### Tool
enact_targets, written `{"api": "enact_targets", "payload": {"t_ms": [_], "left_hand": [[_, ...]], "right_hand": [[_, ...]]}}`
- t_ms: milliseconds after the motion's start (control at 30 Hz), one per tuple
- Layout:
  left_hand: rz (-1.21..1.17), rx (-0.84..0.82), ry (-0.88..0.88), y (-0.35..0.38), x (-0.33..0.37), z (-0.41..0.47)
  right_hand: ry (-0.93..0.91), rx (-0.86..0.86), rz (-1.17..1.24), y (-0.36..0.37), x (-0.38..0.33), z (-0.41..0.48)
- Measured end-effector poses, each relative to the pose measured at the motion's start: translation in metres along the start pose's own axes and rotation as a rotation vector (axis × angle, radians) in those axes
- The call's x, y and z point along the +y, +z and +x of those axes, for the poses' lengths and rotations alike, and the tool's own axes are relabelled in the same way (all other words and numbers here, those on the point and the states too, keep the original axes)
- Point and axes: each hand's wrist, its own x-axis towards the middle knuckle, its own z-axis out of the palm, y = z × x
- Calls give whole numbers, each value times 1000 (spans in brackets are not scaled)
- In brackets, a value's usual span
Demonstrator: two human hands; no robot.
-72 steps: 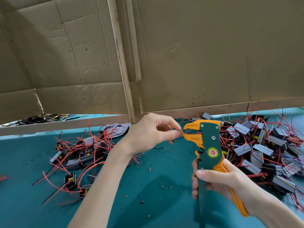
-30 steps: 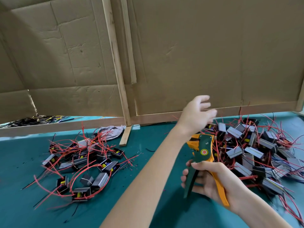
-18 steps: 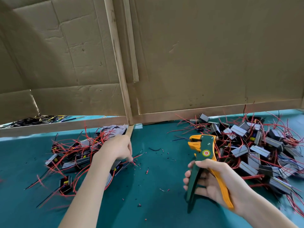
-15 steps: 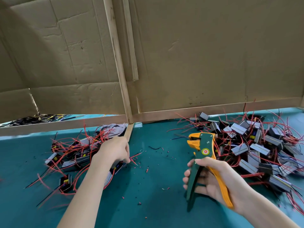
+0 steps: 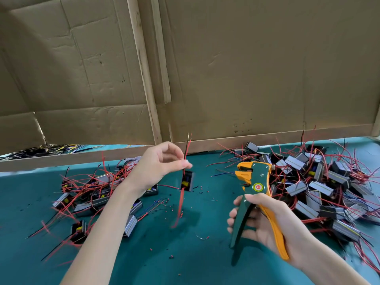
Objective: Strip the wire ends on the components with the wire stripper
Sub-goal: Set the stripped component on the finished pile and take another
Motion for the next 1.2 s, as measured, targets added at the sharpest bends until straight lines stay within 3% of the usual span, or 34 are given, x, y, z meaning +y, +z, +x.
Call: {"api": "enact_targets", "payload": {"t_ms": [233, 667, 933, 1200], "left_hand": [[-246, 16, 45, 18, 1, 1], [-224, -9, 6, 29, -4, -1], [-192, -4, 63, 36, 6, -5], [-147, -19, -3, 37, 8, -5]], "right_hand": [[8, 2, -7, 2, 1, -1], [17, -50, -12, 8, 1, -3], [-32, -188, -86, 14, -6, -11], [-55, -286, -149, 20, -12, -17]]}}
